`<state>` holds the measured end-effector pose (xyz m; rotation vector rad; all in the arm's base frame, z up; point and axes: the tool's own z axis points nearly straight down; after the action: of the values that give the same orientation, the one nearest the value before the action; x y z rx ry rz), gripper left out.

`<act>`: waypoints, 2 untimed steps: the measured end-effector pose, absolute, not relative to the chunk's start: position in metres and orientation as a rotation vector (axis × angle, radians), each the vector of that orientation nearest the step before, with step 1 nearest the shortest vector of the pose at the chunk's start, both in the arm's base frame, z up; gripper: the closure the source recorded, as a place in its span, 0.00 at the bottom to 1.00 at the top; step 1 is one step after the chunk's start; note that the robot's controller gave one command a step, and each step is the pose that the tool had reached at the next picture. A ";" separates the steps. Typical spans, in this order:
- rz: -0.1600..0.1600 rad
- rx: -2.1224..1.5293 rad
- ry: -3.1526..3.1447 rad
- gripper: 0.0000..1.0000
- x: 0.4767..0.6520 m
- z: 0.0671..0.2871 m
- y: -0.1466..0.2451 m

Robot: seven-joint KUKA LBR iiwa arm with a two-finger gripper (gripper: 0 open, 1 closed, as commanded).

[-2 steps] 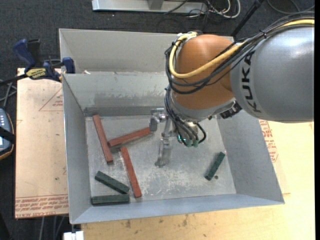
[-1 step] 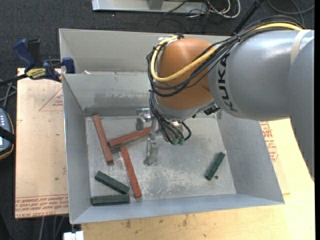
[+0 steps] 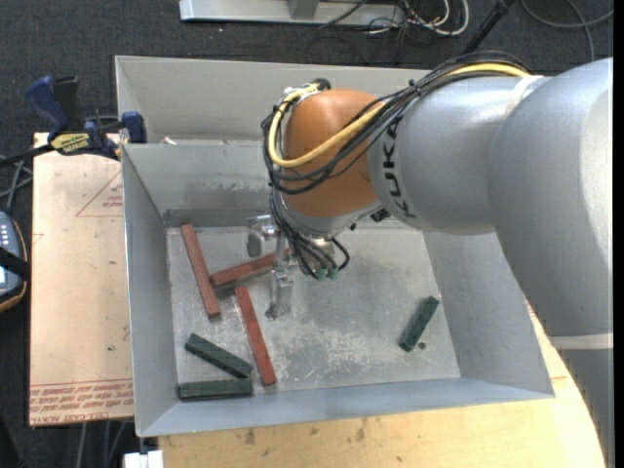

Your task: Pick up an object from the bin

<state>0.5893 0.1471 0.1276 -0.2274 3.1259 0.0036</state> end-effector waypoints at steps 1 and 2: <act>0.003 -0.476 3.100 1.00 0.616 0.079 0.116; 0.003 -0.476 3.100 1.00 0.616 0.079 0.116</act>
Offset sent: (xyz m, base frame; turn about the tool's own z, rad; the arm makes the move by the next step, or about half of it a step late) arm 0.0000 0.0000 0.0000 0.0000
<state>0.6161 0.1162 0.0786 -0.4756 3.1005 0.0027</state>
